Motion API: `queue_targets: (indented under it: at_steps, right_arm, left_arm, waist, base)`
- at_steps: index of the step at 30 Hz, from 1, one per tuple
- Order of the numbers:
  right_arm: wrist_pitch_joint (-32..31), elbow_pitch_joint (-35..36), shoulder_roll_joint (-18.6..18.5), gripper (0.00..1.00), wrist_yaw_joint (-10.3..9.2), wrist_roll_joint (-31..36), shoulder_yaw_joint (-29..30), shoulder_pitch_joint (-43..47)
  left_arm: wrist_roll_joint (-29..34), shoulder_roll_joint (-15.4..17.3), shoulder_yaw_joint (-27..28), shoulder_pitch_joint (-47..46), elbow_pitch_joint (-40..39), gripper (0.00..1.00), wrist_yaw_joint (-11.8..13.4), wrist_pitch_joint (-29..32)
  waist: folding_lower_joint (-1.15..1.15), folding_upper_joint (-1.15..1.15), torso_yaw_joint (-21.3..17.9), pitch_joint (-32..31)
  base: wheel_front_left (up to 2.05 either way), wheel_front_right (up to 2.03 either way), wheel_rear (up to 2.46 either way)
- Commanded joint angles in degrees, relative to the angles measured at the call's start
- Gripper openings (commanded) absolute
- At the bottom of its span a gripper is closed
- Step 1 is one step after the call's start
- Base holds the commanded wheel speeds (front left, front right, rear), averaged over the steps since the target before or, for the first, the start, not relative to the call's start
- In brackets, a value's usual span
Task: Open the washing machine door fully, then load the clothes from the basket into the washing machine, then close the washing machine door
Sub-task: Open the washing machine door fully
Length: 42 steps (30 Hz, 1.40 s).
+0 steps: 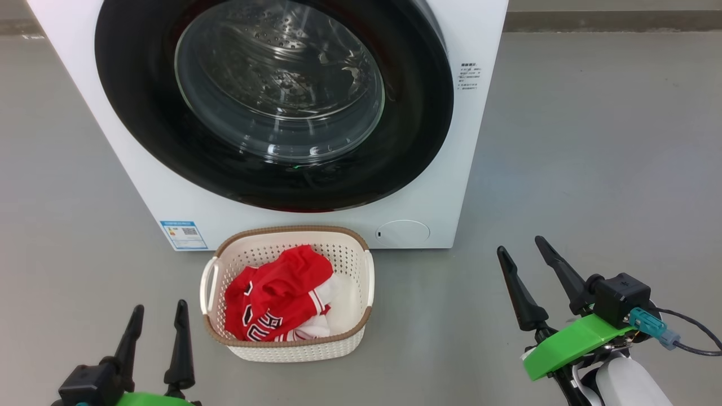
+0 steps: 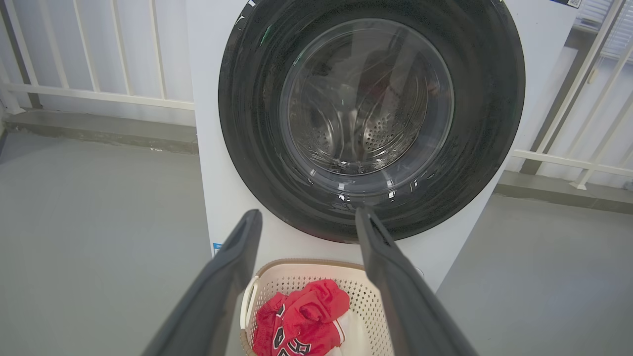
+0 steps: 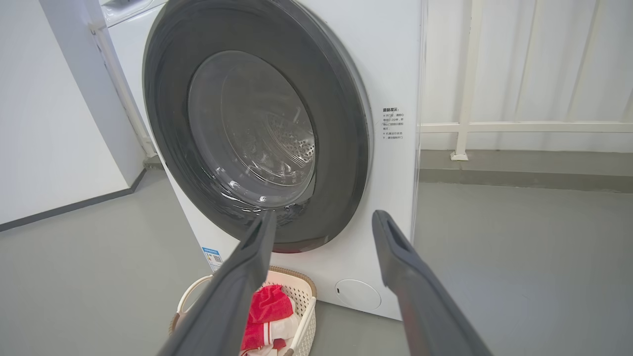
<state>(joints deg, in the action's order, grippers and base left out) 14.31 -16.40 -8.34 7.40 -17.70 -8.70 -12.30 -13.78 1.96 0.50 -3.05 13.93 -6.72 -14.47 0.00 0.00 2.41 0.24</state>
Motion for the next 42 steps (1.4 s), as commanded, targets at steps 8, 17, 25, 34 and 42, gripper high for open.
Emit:
queue_targets:
  at_steps: [8,17,25,34,42]
  right_arm:
    - [0.69,1.07,-0.03,1.0,0.09,-0.05,-1.29,-1.7]
    - [0.69,0.78,-0.03,1.0,0.09,-0.21,-1.16,-2.01]
    - [0.69,0.88,-0.16,1.0,0.09,-0.48,-1.0,-2.75]
    - [0.69,1.07,-0.2,1.0,0.09,-1.18,-0.39,-3.54]
    - [0.69,0.94,0.02,1.0,0.09,-2.68,0.79,-4.65]
  left_arm:
    - [-0.25,0.92,1.85,-2.54,-1.32,1.0,0.5,-0.52]
    - [-0.32,0.92,1.68,-2.55,-1.68,1.0,0.23,-0.52]
    - [0.14,0.92,1.64,-2.96,-1.34,1.0,0.05,-0.52]
    - [0.82,0.92,1.73,-3.24,-1.53,1.0,-0.1,-0.52]
    - [0.66,0.92,1.64,-3.31,-2.43,1.0,-0.25,-0.52]
  waist:
    - [0.0,0.0,0.01,0.19]
    - [0.0,0.0,0.13,0.48]
    - [0.0,0.0,0.39,1.01]
    - [0.0,0.0,0.82,1.65]
    - [0.0,0.0,1.44,2.39]
  base:
    - [0.0,0.0,0.0]
    - [0.0,0.0,0.0]
    - [0.0,0.0,0.0]
    - [0.0,0.0,0.0]
    - [0.0,0.0,0.0]
